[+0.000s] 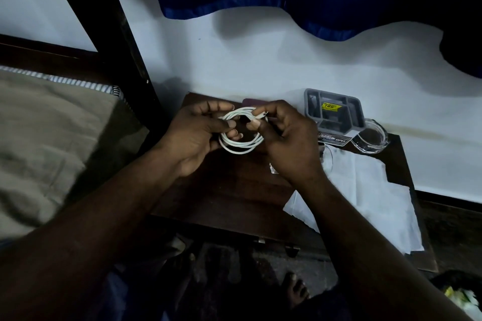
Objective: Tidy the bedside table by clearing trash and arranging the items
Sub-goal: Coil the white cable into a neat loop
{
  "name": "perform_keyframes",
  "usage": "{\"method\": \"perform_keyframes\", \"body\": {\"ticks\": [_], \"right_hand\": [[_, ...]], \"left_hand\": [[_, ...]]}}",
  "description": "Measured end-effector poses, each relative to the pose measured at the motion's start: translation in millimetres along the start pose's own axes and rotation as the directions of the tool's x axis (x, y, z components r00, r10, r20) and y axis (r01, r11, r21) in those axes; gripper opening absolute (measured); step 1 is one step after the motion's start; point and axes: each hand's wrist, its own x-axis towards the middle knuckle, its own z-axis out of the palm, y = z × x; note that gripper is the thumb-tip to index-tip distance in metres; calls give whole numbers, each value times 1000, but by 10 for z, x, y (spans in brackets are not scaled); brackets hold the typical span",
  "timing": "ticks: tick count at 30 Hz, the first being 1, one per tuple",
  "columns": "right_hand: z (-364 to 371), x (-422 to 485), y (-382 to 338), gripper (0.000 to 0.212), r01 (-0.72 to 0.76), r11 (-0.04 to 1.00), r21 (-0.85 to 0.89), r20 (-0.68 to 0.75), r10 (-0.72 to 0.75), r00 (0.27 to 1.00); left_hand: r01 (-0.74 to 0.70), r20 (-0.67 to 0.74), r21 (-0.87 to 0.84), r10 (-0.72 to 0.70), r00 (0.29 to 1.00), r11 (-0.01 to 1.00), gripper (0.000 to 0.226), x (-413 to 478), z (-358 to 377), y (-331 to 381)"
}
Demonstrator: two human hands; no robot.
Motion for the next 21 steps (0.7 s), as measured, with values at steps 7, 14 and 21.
{"method": "perform_keyframes", "body": {"ticks": [7, 14, 21], "right_hand": [[89, -26, -20, 16, -40, 990, 132, -48, 47, 998], [52, -12, -112, 23, -102, 980, 169, -86, 118, 989], [77, -34, -85, 21, -71, 981, -181, -124, 49, 991]], "left_hand": [[-398, 163, 719, 418, 894, 570, 44, 67, -54, -68], [-31, -69, 168, 43, 997, 985, 6, 18, -28, 6], [100, 1, 136, -101, 995, 986, 14, -84, 69, -22]]}}
